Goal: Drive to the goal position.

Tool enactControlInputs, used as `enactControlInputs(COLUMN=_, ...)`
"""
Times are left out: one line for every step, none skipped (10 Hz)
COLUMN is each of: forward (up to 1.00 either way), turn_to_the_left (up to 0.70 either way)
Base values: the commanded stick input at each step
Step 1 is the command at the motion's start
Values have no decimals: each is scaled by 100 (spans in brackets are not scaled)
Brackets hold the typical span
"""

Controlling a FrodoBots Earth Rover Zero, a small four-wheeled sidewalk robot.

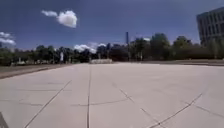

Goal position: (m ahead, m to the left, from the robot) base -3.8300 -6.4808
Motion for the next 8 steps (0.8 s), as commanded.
enactControlInputs(forward=0, turn_to_the_left=-50)
enactControlInputs(forward=0, turn_to_the_left=-50)
enactControlInputs(forward=0, turn_to_the_left=-50)
enactControlInputs(forward=0, turn_to_the_left=-50)
enactControlInputs(forward=0, turn_to_the_left=-50)
enactControlInputs(forward=0, turn_to_the_left=-50)
enactControlInputs(forward=0, turn_to_the_left=-50)
enactControlInputs(forward=0, turn_to_the_left=-50)
